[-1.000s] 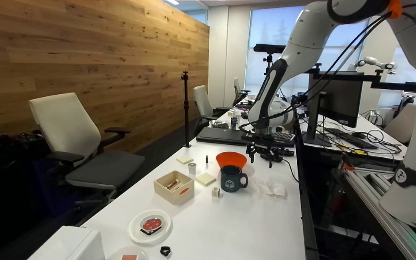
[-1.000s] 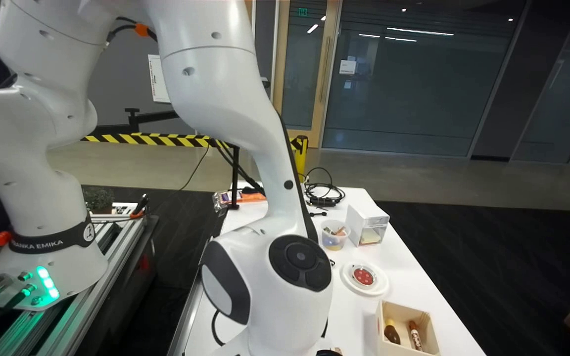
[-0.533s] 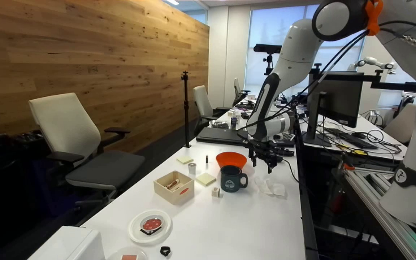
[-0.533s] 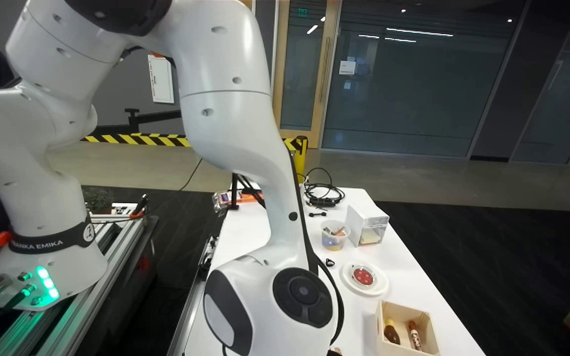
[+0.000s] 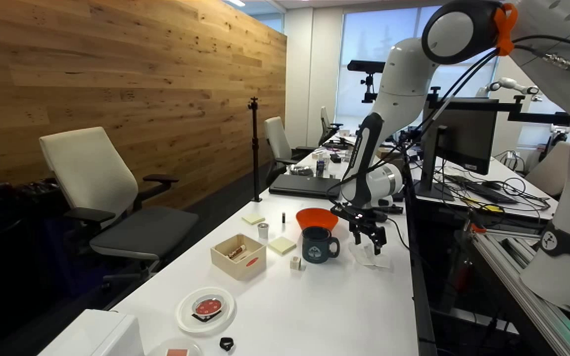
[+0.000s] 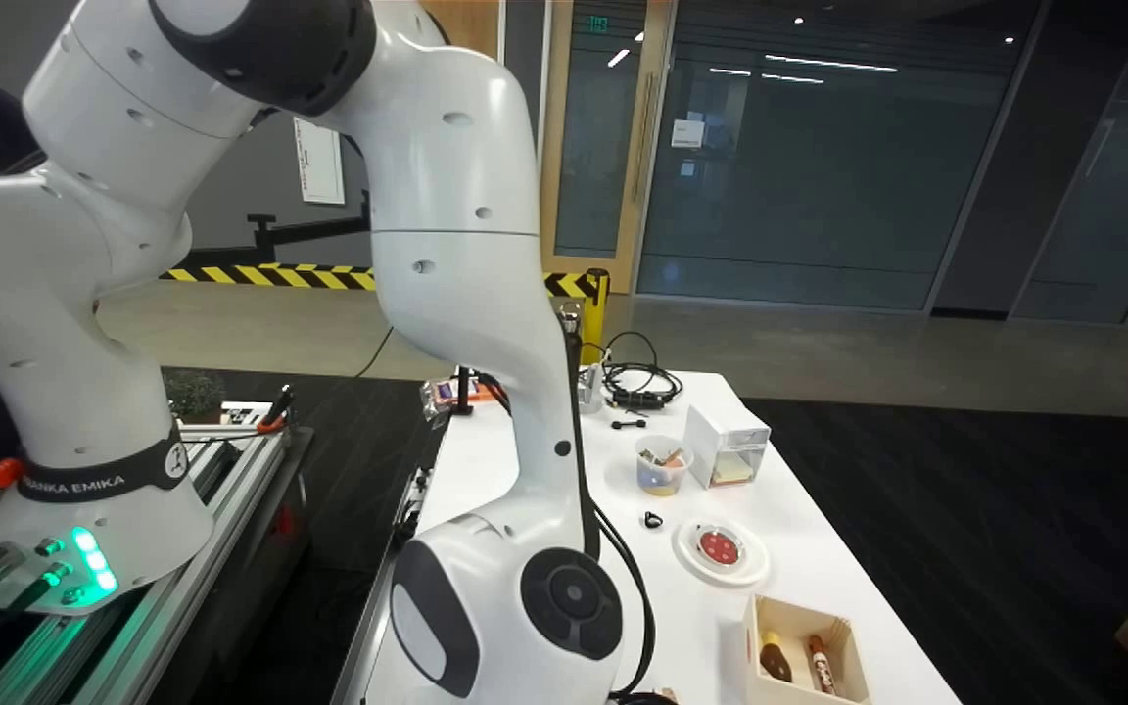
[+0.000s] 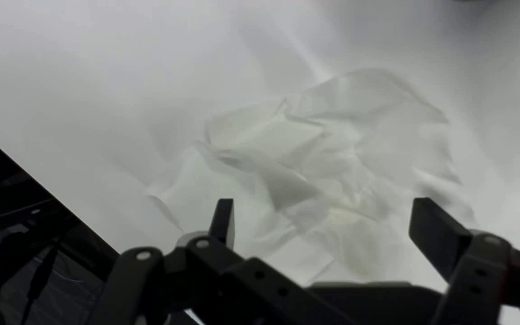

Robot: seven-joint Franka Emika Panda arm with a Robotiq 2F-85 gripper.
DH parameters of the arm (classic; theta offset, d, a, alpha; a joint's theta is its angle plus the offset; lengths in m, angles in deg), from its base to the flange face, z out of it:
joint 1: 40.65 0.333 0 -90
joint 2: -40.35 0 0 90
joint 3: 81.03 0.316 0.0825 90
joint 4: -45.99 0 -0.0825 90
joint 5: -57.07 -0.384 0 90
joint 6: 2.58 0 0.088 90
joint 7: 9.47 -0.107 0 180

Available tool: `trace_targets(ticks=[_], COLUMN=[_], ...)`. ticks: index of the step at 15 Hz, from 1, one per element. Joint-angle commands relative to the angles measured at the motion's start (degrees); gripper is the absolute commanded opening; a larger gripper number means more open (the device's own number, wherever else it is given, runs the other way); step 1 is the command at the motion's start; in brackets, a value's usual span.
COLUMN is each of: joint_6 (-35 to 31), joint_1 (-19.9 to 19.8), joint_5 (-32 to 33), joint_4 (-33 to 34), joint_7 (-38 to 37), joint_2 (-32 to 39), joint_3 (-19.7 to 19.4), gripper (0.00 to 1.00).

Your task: Use the paper towel to wipe the table

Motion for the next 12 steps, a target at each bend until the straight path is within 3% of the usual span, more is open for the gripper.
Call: trace_targets(ticks=[1,3,4,6,12], joint_6=[-0.5,-0.3,-0.3,-0.7,-2.8], joint_1=[-1.0,-1.0,-1.2,-1.0,-0.9], joint_5=[-3.0,-2.8,-2.7,-2.4,-2.3], joint_4=[-0.2,0.9,1.2,1.7,2.2], joint_7=[-2.1,-2.6,-2.4,-2.2,-1.4], joint_2=[1.2,1.8,1.6,1.3,0.3], joint_3=[2.8,3.7,4.2,4.5,5.4], gripper=[1.0,0.9,0.71,0.63,0.19])
